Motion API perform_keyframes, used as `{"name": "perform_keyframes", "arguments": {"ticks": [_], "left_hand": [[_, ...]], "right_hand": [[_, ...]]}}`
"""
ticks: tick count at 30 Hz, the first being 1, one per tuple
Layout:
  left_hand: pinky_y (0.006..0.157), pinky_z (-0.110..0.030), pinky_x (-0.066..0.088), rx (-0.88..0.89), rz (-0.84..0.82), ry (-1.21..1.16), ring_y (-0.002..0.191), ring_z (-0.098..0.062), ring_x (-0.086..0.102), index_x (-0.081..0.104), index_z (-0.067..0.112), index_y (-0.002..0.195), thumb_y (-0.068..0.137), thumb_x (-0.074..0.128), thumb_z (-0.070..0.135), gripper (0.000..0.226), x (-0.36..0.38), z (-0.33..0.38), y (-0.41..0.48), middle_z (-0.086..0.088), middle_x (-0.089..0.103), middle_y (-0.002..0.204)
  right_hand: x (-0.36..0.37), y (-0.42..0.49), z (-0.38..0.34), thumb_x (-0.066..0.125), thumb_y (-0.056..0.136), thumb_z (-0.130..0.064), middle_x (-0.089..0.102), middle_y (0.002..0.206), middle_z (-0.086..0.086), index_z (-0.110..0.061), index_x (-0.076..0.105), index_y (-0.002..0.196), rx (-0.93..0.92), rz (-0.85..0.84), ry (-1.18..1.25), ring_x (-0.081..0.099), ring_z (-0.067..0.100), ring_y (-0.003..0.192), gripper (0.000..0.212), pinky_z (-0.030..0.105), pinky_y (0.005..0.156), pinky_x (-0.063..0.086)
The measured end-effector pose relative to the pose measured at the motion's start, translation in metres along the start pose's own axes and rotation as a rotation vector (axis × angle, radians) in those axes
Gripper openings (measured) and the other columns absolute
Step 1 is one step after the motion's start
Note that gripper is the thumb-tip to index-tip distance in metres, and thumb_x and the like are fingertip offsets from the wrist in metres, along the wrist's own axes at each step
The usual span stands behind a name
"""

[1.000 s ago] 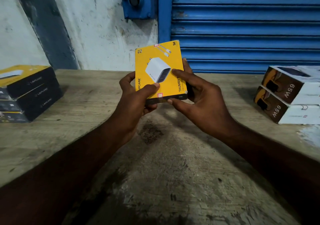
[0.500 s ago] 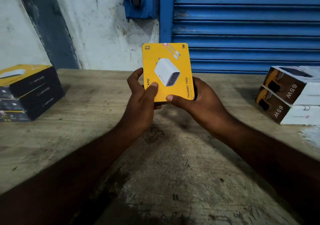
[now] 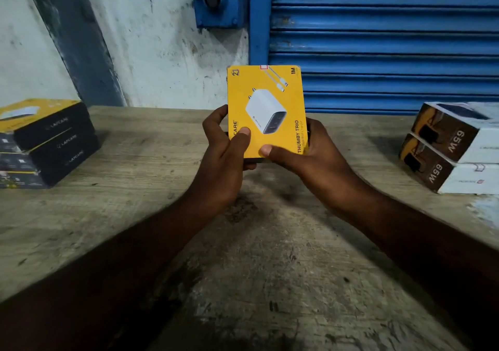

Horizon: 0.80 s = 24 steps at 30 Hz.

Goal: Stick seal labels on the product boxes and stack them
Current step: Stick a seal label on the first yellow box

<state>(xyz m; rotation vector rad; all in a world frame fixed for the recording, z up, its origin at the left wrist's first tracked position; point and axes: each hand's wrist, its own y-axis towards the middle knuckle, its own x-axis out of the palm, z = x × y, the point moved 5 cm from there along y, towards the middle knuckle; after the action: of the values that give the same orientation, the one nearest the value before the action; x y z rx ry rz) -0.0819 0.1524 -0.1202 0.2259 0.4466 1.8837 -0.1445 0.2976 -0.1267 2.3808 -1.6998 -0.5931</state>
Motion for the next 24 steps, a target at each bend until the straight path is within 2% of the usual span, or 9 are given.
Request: {"name": "perform_keyframes", "arguments": {"ticks": [4, 8, 12, 14, 17, 21, 24], "left_hand": [[0.064, -0.014, 0.054, -0.013, -0.011, -0.012, 0.076, 0.007, 0.067, 0.027, 0.027, 0.139, 0.108, 0.04, 0.021, 0.034, 0.0003, -0.0009, -0.0001, 0.013, 0.061, 0.108], [0.063, -0.015, 0.054, -0.013, -0.019, -0.019, 0.075, 0.006, 0.068, 0.026, 0.026, 0.141, 0.107, 0.041, 0.02, 0.037, 0.0023, -0.0004, -0.0009, 0.012, 0.061, 0.107], [0.062, -0.015, 0.054, -0.018, -0.019, -0.021, 0.074, 0.006, 0.067, 0.026, 0.025, 0.143, 0.107, 0.041, 0.02, 0.039, 0.0028, -0.0016, 0.0, 0.011, 0.061, 0.104], [0.061, -0.015, 0.053, -0.021, -0.017, -0.037, 0.074, 0.006, 0.068, 0.025, 0.023, 0.144, 0.107, 0.041, 0.019, 0.04, 0.0022, -0.002, 0.0004, 0.011, 0.061, 0.105], [0.062, -0.015, 0.054, -0.026, -0.023, -0.049, 0.075, 0.005, 0.069, 0.025, 0.021, 0.145, 0.107, 0.041, 0.019, 0.041, 0.0025, -0.0024, 0.0007, 0.008, 0.061, 0.108], [0.062, -0.016, 0.055, -0.027, -0.038, -0.043, 0.071, 0.005, 0.068, 0.024, 0.022, 0.145, 0.107, 0.041, 0.019, 0.041, 0.0039, -0.0032, 0.0008, 0.01, 0.061, 0.105], [0.065, -0.017, 0.057, -0.033, -0.053, -0.031, 0.072, 0.004, 0.068, 0.025, 0.024, 0.144, 0.107, 0.041, 0.02, 0.041, 0.0036, -0.0036, 0.0012, 0.01, 0.061, 0.106]], "right_hand": [[-0.0012, -0.0022, 0.001, 0.083, 0.063, -0.057, 0.07, 0.122, -0.005, -0.019, 0.052, 0.136, -0.004, 0.066, -0.036, 0.069, 0.009, 0.107, 0.088, 0.041, 0.095, 0.057], [-0.0041, -0.004, 0.0015, 0.082, 0.065, -0.057, 0.07, 0.117, -0.007, -0.021, 0.052, 0.131, 0.047, 0.154, 0.052, 0.07, 0.012, 0.106, 0.081, 0.045, 0.093, 0.058], [-0.0025, -0.0046, -0.0018, 0.076, 0.09, -0.03, 0.066, 0.125, 0.001, -0.014, 0.044, 0.137, 0.121, 0.043, 0.205, 0.07, 0.017, 0.109, 0.059, 0.042, 0.089, 0.061], [-0.0017, -0.0063, -0.0044, 0.077, 0.088, -0.022, 0.064, 0.127, 0.001, -0.014, 0.04, 0.139, 0.118, -0.008, 0.189, 0.07, 0.017, 0.109, 0.064, 0.041, 0.088, 0.061], [-0.0015, -0.0075, -0.0063, 0.081, 0.083, -0.014, 0.062, 0.125, 0.0, -0.014, 0.038, 0.139, 0.08, 0.021, 0.13, 0.069, 0.016, 0.107, 0.071, 0.037, 0.082, 0.063], [-0.0016, -0.0074, -0.0059, 0.077, 0.088, -0.019, 0.064, 0.116, -0.006, -0.015, 0.041, 0.135, 0.08, 0.096, 0.174, 0.072, 0.012, 0.099, 0.059, 0.032, 0.074, 0.063], [-0.0014, -0.0066, -0.0047, 0.071, 0.094, -0.022, 0.063, 0.115, -0.004, -0.014, 0.04, 0.133, 0.119, 0.096, 0.215, 0.072, 0.015, 0.096, 0.05, 0.037, 0.073, 0.064]]}}
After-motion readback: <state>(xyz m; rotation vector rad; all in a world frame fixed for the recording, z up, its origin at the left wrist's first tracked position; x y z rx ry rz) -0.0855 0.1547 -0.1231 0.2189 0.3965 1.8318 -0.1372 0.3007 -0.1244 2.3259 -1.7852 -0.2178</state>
